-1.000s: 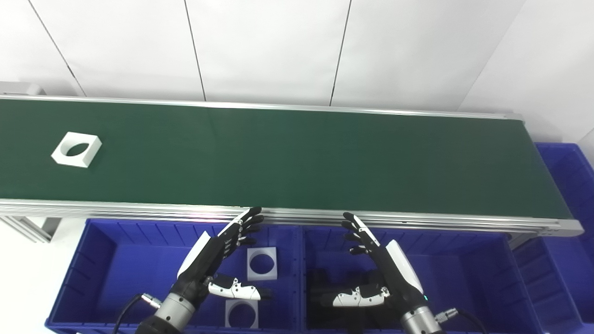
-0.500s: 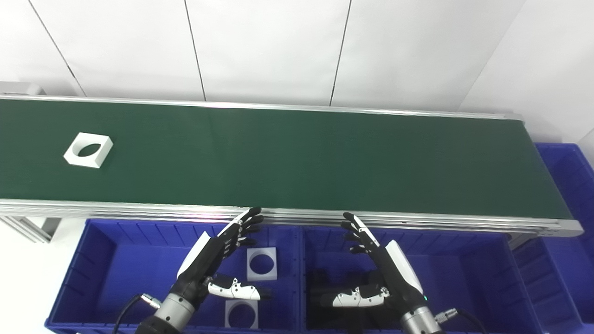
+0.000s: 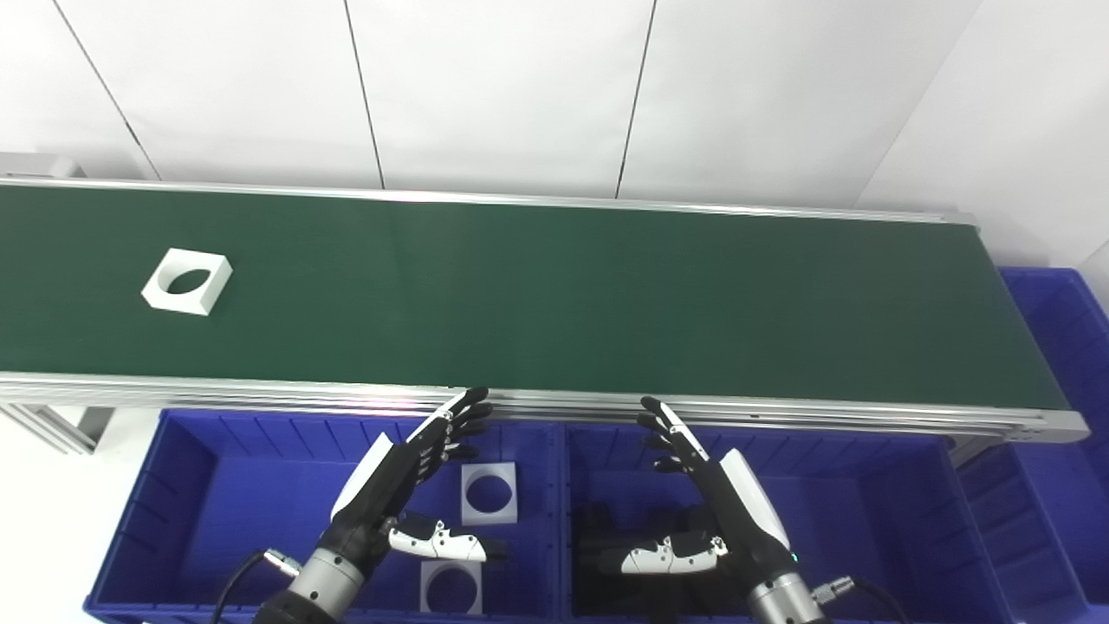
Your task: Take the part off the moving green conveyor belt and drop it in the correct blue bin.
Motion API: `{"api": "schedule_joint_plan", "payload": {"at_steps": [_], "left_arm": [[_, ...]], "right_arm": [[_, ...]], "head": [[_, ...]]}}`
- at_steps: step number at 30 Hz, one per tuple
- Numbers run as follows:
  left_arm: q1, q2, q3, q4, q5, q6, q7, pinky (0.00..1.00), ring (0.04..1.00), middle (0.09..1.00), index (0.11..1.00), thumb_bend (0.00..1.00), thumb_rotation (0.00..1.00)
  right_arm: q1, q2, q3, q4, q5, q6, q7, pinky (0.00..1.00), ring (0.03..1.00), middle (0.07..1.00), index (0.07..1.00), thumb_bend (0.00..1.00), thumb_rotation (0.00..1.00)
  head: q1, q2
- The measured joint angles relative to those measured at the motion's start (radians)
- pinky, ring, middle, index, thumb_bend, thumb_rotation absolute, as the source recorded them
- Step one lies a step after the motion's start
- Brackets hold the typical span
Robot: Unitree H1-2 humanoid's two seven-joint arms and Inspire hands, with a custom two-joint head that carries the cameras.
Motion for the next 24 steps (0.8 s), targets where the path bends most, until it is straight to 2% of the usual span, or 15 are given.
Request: {"api": "schedule_joint_plan", "payload": {"at_steps": [2, 3, 4, 5, 6, 8, 9, 11, 16, 24], "left_arm": [[0.000, -0.004, -0.002, 0.006, 0.000, 0.000, 0.001, 0.81, 0.870, 0.908, 0.930, 0.81, 0.08], [0.000, -0.008, -0.004, 0.013, 0.000, 0.000, 0.001, 0.81, 0.870, 0.908, 0.930, 0.81, 0.08], [0.000, -0.013, -0.007, 0.020, 0.001, 0.000, 0.002, 0.81, 0.869, 0.909, 0.931, 0.81, 0.07], [-0.001, -0.020, -0.010, 0.030, 0.003, 0.000, 0.002, 0.80, 0.868, 0.908, 0.932, 0.81, 0.07], [-0.002, -0.026, -0.012, 0.038, 0.006, -0.001, 0.003, 0.80, 0.864, 0.906, 0.931, 0.81, 0.07], [-0.002, -0.035, -0.020, 0.048, 0.027, -0.003, 0.005, 0.78, 0.855, 0.898, 0.909, 0.83, 0.07], [-0.002, -0.038, -0.023, 0.050, 0.035, -0.008, 0.007, 0.78, 0.854, 0.898, 0.907, 0.83, 0.07], [-0.008, -0.039, -0.024, 0.069, 0.050, -0.029, 0.013, 0.77, 0.847, 0.895, 0.898, 0.84, 0.06], [-0.019, -0.040, -0.022, 0.099, 0.065, -0.048, 0.028, 0.75, 0.840, 0.890, 0.883, 0.86, 0.05], [-0.027, -0.050, -0.021, 0.117, 0.065, -0.061, 0.037, 0.75, 0.837, 0.883, 0.881, 0.88, 0.04]], "right_arm": [[0.001, -0.005, -0.002, 0.011, 0.010, -0.003, 0.000, 0.77, 0.864, 0.920, 0.980, 0.83, 0.13], [0.003, -0.010, -0.004, 0.014, 0.021, -0.014, 0.000, 0.77, 0.864, 0.920, 0.980, 0.83, 0.13], [0.003, -0.017, -0.007, 0.016, 0.028, -0.029, 0.000, 0.76, 0.863, 0.921, 0.981, 0.83, 0.12], [0.003, -0.023, -0.012, 0.019, 0.036, -0.041, 0.000, 0.76, 0.862, 0.923, 0.983, 0.83, 0.12], [0.002, -0.029, -0.017, 0.029, 0.041, -0.061, -0.002, 0.75, 0.860, 0.925, 0.986, 0.82, 0.11], [0.000, -0.040, -0.025, 0.059, 0.055, -0.089, -0.003, 0.78, 0.882, 0.940, 0.998, 0.82, 0.11], [0.000, -0.043, -0.028, 0.067, 0.060, -0.092, -0.003, 0.79, 0.883, 0.941, 0.998, 0.81, 0.11], [0.000, -0.043, -0.031, 0.077, 0.067, -0.093, -0.002, 0.81, 0.896, 0.945, 1.000, 0.81, 0.10], [-0.003, -0.043, -0.033, 0.085, 0.077, -0.093, -0.002, 0.84, 0.909, 0.950, 1.000, 0.81, 0.04], [-0.015, -0.040, -0.034, 0.116, 0.078, -0.106, -0.002, 0.84, 0.908, 0.950, 1.000, 0.81, 0.02]], "head": [[0.121, -0.044], [0.121, -0.045], [0.176, -0.069], [0.199, -0.081], [0.200, -0.081], [0.245, -0.112], [0.246, -0.112], [0.266, -0.137], [0.264, -0.147], [0.264, -0.170]]}}
